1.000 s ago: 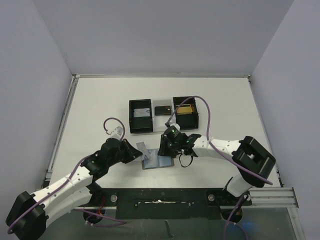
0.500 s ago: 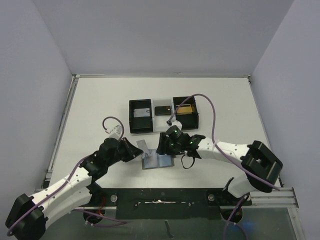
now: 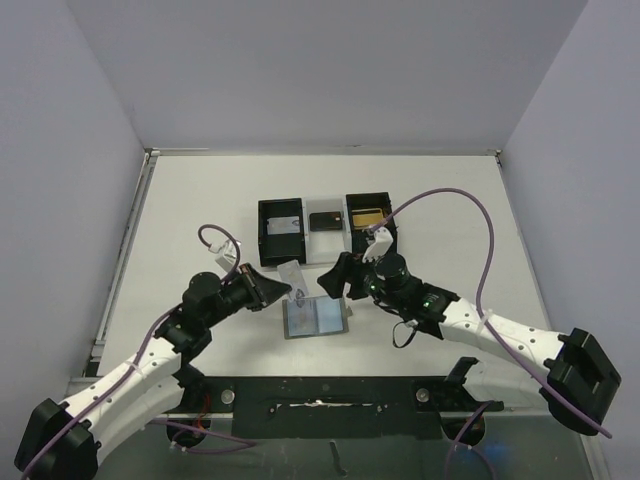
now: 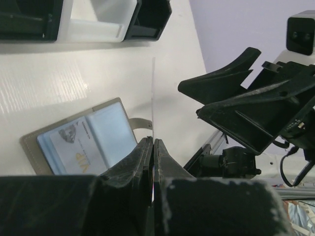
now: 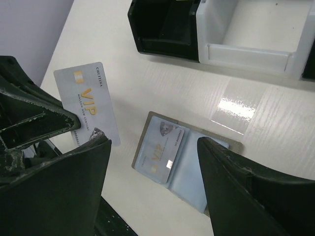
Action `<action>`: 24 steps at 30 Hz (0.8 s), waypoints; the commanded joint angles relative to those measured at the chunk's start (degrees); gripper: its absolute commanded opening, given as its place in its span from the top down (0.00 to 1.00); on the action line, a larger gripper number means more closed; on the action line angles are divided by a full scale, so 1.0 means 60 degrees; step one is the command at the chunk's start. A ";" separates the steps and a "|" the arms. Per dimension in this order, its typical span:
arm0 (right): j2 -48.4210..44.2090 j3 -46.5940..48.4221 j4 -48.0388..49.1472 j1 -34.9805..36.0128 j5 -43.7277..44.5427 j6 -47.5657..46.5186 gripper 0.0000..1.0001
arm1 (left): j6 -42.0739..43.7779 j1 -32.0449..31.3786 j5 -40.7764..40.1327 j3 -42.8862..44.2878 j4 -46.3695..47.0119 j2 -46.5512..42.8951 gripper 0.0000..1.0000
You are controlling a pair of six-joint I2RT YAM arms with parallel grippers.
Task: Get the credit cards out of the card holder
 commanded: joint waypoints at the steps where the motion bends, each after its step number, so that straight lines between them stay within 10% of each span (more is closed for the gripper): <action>1: -0.0374 -0.0184 0.1392 -0.0789 -0.1298 0.0081 0.28 | -0.0175 0.1174 0.2663 -0.0267 0.2645 0.0271 1.00; 24: 0.1393 0.0025 0.5161 -0.1304 -0.5908 0.1659 0.36 | -0.1103 0.2491 0.5665 -0.1336 0.5944 0.0566 1.00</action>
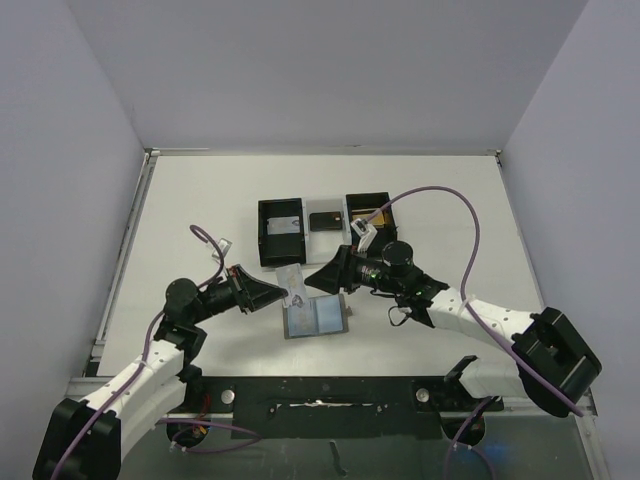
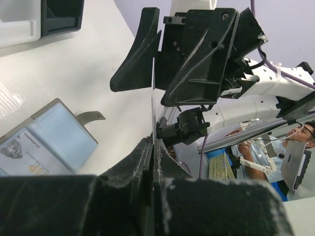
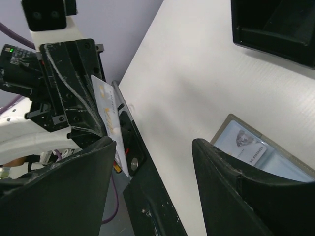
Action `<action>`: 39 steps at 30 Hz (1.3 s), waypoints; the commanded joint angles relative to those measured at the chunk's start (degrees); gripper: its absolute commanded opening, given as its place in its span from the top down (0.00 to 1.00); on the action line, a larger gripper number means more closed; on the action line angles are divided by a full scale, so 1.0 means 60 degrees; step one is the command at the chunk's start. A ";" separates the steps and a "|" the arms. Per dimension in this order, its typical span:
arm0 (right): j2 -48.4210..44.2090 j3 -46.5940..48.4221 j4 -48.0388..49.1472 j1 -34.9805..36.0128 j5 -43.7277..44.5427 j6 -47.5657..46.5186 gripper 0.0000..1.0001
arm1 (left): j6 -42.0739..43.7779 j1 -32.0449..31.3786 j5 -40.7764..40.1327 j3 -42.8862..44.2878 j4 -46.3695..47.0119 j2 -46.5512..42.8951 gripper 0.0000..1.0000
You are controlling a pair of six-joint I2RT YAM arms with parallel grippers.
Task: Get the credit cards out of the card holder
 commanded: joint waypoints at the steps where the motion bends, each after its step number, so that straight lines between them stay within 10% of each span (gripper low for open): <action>1: 0.0058 0.0438 0.1458 0.0115 -0.0776 0.0220 0.37 | 0.0009 0.0041 0.0490 -0.0074 0.1067 -0.0016 1.00; 23: 0.0914 0.0518 0.2482 0.0291 -0.2456 0.0672 0.55 | -0.0511 0.0046 0.0778 -0.0094 0.2017 0.0242 1.00; 39: 0.1370 0.0466 0.3890 0.0392 -0.2806 0.1399 0.97 | -0.0466 0.0046 0.0855 -0.0058 0.1881 0.0247 1.00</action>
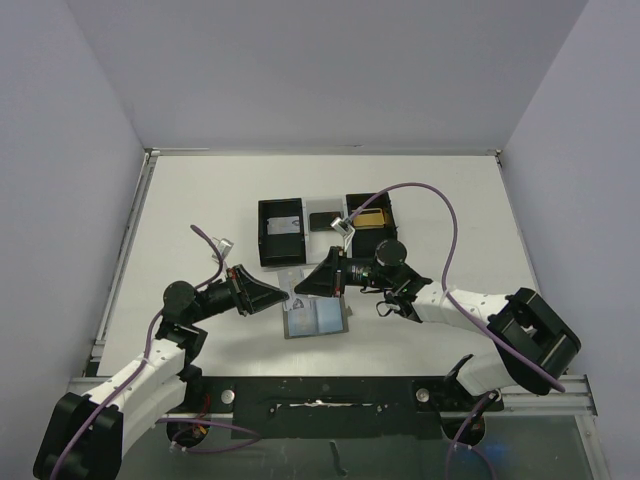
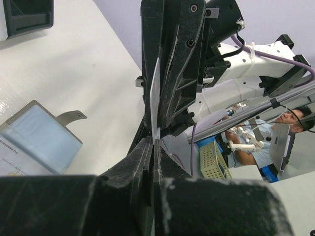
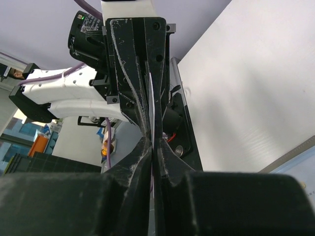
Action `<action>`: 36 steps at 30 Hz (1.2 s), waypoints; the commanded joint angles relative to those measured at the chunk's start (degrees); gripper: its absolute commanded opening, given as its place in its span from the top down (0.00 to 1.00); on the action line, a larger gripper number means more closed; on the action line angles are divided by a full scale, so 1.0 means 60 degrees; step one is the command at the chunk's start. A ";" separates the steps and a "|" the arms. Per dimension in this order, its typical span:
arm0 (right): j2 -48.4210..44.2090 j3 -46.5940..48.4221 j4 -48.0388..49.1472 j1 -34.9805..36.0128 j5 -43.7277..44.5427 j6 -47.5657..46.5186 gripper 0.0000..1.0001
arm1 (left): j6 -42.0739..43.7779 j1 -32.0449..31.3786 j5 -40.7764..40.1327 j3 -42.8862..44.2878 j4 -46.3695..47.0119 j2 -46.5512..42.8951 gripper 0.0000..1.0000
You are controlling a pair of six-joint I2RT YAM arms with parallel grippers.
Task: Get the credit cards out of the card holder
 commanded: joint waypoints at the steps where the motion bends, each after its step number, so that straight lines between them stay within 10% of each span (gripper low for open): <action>1: -0.0041 0.0148 0.0909 0.0047 -0.0256 0.0150 0.97 | 0.0137 0.0050 0.0034 0.0116 0.0341 -0.0086 1.00; 10: -0.0205 0.0481 0.0403 0.0192 -0.0202 0.0069 0.78 | 0.0080 0.0035 -0.0004 0.0292 0.0186 -0.0240 1.00; 24: -0.0467 0.0789 -0.0276 0.0238 0.0007 -0.0181 1.00 | 0.0142 0.0026 0.0077 0.0478 -0.0336 -0.0537 0.99; 28: -0.0764 0.0991 -0.1303 0.0230 0.0400 -0.0782 1.00 | 0.1115 0.0034 -0.0541 0.1078 -0.2769 -0.0864 0.54; 36: -0.1829 0.1562 -0.4580 0.0299 0.2780 -0.2608 1.00 | 0.3582 0.0064 -0.5361 0.2740 -0.9413 -0.3067 0.33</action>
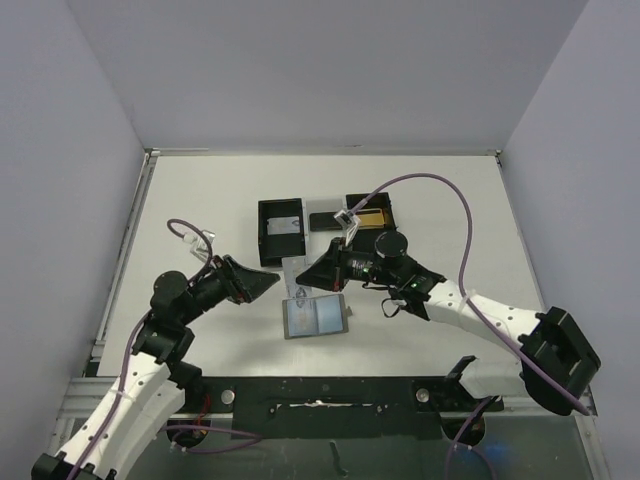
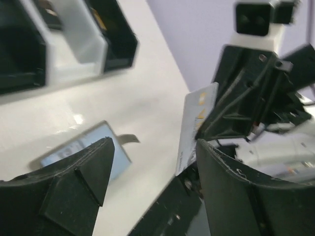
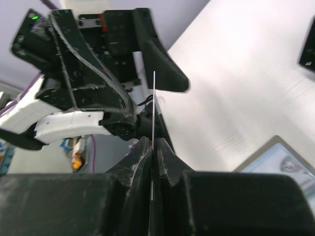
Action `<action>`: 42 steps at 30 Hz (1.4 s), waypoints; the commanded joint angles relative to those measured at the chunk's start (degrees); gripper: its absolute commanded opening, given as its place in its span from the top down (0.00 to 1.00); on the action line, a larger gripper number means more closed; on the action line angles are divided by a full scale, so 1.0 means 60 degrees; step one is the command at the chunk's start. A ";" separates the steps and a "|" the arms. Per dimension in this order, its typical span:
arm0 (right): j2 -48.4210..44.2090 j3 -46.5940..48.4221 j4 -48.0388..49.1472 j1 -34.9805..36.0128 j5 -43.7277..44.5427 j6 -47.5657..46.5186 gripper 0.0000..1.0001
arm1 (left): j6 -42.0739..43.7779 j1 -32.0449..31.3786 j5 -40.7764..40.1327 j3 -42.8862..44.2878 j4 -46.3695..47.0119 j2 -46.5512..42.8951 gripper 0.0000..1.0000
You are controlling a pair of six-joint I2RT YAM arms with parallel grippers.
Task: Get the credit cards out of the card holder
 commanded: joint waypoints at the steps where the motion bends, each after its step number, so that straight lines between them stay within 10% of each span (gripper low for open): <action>1: -0.0851 0.0638 -0.1860 0.0127 0.2004 -0.1334 1.00 | 0.1854 0.0053 -0.3635 0.1404 -0.4292 -0.0836 0.32; 14: -0.0718 0.2594 -0.5202 0.1211 0.6183 -0.4549 1.00 | 0.5184 0.0497 -0.7509 0.4792 -0.7392 0.1747 0.23; 22: -0.0102 0.3559 -0.6197 0.1261 0.7339 -0.6054 1.00 | 0.5128 0.3268 -0.5741 0.3851 -0.5975 0.2178 0.22; 42: 0.4084 0.6818 -0.6373 0.1774 0.7660 -1.3334 1.00 | 0.5072 0.3342 -0.5885 0.3665 -0.5731 0.2079 0.22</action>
